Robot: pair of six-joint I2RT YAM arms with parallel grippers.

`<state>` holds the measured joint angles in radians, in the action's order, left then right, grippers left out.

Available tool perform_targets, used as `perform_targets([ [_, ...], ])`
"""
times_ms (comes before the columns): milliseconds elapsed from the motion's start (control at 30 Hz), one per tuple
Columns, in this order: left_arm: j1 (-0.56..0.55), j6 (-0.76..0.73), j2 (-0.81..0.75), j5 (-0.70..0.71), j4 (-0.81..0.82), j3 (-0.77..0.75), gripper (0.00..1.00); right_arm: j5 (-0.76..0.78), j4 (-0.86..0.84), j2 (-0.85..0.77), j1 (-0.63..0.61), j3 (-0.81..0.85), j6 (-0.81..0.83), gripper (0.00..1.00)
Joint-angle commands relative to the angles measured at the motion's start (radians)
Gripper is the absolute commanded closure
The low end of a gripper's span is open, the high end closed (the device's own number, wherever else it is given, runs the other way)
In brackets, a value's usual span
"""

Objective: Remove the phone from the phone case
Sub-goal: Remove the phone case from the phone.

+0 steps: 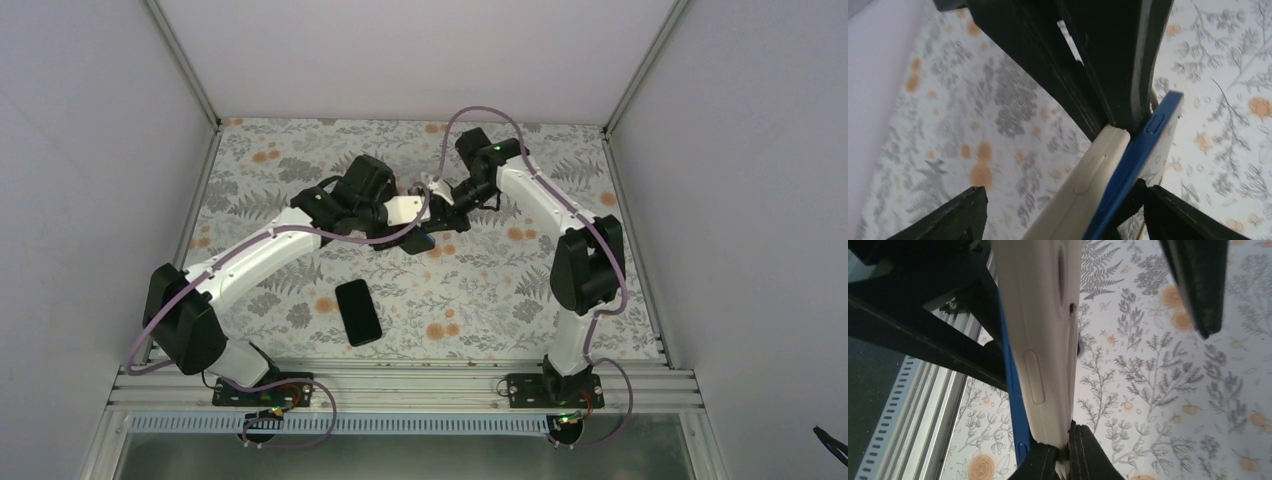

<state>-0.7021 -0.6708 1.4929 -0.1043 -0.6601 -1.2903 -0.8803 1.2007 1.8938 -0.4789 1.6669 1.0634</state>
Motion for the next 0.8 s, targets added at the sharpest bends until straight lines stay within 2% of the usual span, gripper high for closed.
perform_targets([
  [0,0.032,0.052,-0.040,0.059,0.407,-0.072,0.17,-0.340,0.083,-0.069,-0.005,0.034,-0.021,0.97],
  [100,0.036,0.043,-0.066,0.086,0.384,-0.091,0.10,-0.321,0.078,-0.062,0.060,0.048,-0.056,0.97],
  [233,0.035,0.032,-0.105,0.136,0.389,-0.114,0.00,-0.271,-0.072,-0.102,0.119,0.024,-0.230,0.97],
  [500,0.021,0.039,-0.098,0.121,0.441,-0.164,0.00,-0.045,-0.798,-0.255,0.209,-0.173,-0.931,0.97],
  [633,-0.004,0.073,-0.055,0.125,0.534,-0.114,0.00,0.122,-0.969,-0.290,0.199,-0.188,-1.041,0.97],
  [767,-0.021,0.135,-0.010,0.158,0.674,-0.046,0.00,0.306,-0.993,-0.267,0.185,-0.131,-1.101,0.97],
])
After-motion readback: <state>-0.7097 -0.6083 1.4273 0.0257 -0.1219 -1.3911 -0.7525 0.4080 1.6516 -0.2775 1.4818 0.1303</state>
